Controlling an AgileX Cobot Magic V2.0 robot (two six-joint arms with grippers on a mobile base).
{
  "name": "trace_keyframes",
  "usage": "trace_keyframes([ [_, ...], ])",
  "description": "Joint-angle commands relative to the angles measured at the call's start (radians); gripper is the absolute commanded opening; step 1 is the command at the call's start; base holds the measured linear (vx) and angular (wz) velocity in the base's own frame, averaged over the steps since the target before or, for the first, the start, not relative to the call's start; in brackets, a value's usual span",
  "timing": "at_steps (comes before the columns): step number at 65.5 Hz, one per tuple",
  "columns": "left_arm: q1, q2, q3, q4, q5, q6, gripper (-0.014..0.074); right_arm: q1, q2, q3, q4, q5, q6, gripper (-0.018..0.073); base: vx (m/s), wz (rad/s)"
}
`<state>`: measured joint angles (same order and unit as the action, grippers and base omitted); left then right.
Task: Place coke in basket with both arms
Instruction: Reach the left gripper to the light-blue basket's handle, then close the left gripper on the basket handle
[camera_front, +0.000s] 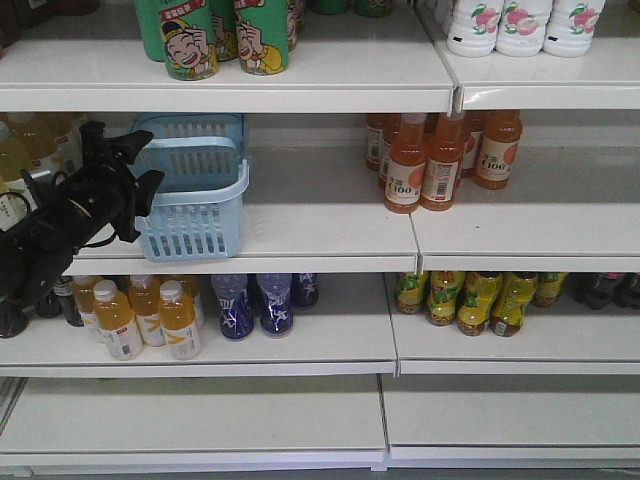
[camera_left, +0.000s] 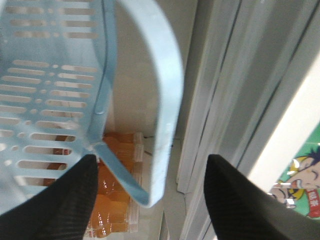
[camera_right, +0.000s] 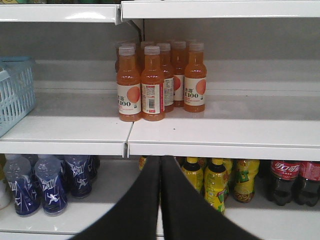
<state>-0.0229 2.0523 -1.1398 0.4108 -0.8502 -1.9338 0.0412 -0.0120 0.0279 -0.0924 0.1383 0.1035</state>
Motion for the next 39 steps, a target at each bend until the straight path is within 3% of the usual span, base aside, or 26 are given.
trace_keyframes([
  [1, -0.003, -0.054, -0.056, -0.005, -0.023, 0.001, 0.0440, -0.003, -0.015, 0.015, -0.005, -0.074, -0.002, -0.0009, 0.00, 0.00],
  [26, -0.003, -0.043, -0.176, 0.034, 0.135, 0.006, 0.0440, -0.003, -0.015, 0.015, -0.005, -0.074, -0.002, -0.0009, 0.00, 0.00],
  [39, -0.003, 0.041, -0.277, 0.100, 0.088, -0.103, 0.0440, -0.003, -0.015, 0.015, -0.005, -0.074, -0.002, -0.0009, 0.00, 0.00],
])
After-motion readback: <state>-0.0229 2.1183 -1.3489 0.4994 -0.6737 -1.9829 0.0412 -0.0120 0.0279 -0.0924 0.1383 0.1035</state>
